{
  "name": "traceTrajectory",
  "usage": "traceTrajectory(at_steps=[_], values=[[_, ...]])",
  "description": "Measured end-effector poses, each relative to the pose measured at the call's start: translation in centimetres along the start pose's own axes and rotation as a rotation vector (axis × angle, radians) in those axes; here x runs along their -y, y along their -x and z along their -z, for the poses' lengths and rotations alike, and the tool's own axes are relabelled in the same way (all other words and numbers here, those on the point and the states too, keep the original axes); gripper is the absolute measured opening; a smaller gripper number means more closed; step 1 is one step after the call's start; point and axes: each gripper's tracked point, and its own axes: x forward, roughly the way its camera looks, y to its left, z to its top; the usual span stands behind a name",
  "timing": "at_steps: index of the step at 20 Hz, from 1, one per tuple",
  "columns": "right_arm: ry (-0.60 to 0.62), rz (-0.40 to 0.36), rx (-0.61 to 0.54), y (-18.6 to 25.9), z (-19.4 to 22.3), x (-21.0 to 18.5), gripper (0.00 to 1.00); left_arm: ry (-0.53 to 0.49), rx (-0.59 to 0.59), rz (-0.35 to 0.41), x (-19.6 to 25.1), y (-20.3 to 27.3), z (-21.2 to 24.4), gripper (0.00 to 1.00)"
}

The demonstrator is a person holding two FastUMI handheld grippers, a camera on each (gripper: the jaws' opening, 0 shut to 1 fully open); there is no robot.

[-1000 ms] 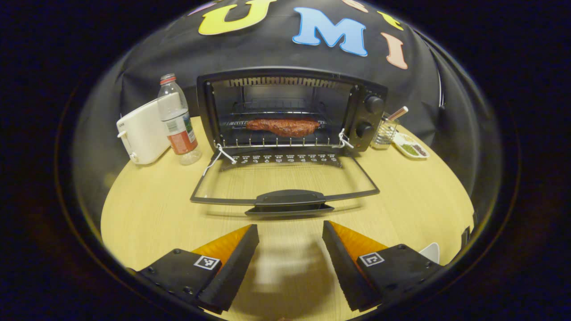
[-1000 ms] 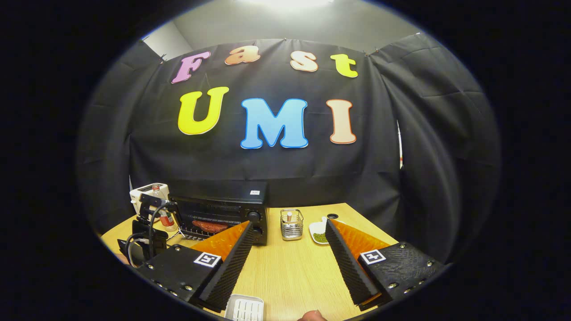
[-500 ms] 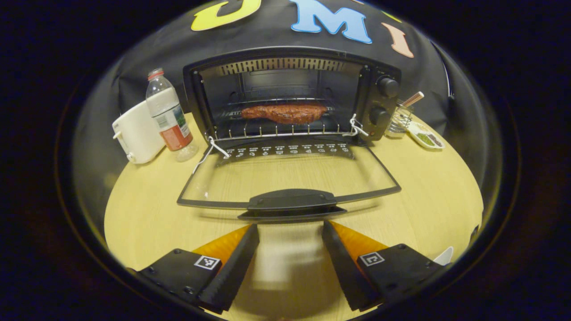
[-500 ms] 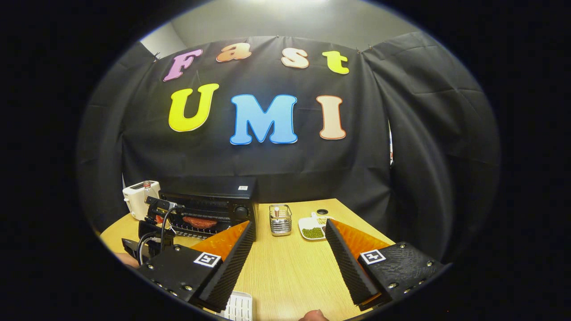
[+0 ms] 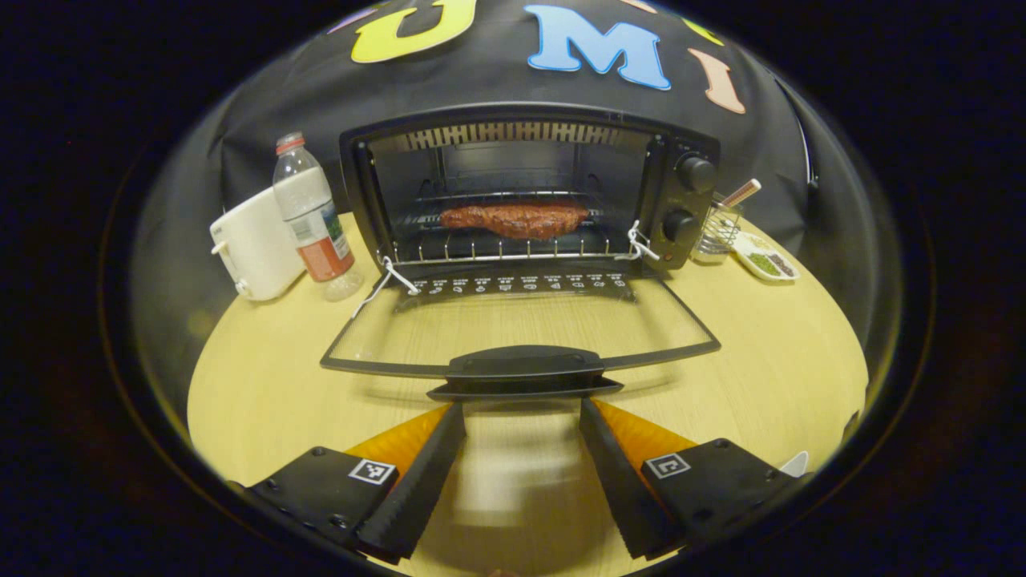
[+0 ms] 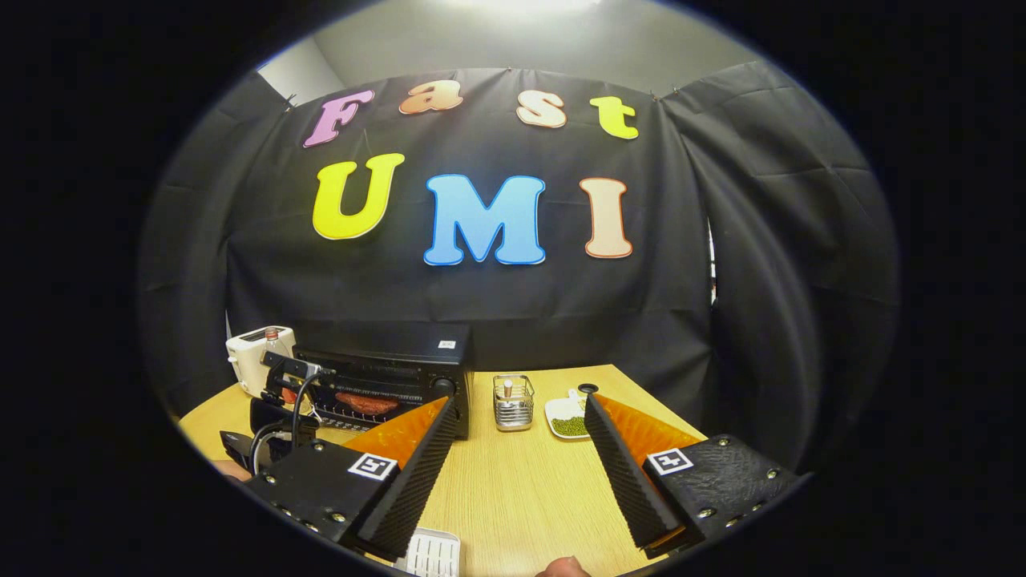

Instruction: Open the electric oven with the left hand, put the food in, and close the electric oven.

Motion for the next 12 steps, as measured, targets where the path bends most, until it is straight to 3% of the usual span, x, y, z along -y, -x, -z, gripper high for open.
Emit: traceTrajectory(at_steps=[12], values=[[-0.013,-0.053,-0.010,-1.2,0.6,-1.8,0.98,0.007,0.140,0.002,-0.2,3.4,-3.9,0.97]])
